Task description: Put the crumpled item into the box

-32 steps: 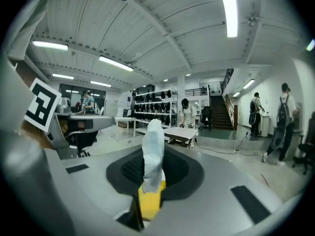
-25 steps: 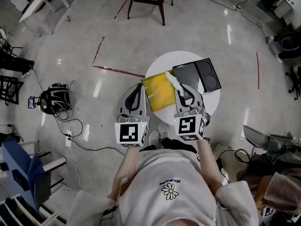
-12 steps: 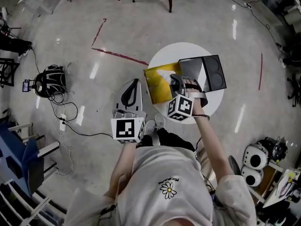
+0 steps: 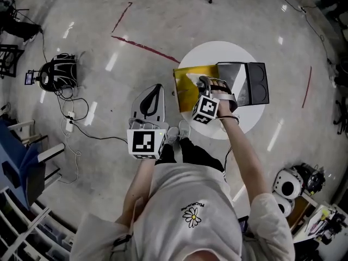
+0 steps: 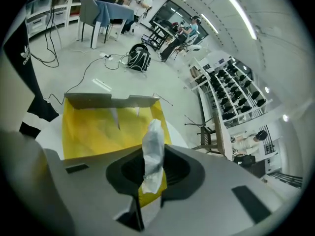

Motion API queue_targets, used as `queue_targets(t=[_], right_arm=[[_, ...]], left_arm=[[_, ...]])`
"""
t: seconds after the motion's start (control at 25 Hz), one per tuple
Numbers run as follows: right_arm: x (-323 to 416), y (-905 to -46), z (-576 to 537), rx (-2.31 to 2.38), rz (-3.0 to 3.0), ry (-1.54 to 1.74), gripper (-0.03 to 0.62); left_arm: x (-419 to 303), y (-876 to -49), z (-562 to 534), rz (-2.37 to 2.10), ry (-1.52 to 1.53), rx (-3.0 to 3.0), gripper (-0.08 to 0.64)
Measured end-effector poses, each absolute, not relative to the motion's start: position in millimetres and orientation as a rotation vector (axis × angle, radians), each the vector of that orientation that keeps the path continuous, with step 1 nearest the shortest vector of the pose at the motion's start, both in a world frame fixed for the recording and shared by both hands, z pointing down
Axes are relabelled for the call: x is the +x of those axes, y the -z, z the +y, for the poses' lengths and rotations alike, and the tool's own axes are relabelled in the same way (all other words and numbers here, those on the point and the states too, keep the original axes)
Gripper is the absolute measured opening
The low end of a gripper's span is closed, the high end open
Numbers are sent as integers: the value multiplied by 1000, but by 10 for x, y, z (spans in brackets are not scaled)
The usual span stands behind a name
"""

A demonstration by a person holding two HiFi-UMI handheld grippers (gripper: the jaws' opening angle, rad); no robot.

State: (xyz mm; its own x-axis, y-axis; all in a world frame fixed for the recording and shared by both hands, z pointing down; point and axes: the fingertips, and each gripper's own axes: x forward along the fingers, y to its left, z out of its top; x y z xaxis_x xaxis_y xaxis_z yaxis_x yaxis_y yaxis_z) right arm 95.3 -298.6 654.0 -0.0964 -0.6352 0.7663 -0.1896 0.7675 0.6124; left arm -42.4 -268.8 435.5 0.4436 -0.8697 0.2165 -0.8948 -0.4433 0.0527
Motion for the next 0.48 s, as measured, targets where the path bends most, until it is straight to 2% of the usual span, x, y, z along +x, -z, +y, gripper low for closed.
queue_targets(t=[0.32,0.36,0.48], right_arm=[[879,-6766,-3028,657,-1645,347,61],[861,-6788,-3017,652,-1655,325,72],[825,-6850,-2967,646,-1691,224,164]], left_arm=[[-520,-4447,-2695,-1571,-252,2503,2],[-520,-4451,-2697,-1571,-252,2503,2],[-516,-4457,-2692,-1571,-250,2504,2]])
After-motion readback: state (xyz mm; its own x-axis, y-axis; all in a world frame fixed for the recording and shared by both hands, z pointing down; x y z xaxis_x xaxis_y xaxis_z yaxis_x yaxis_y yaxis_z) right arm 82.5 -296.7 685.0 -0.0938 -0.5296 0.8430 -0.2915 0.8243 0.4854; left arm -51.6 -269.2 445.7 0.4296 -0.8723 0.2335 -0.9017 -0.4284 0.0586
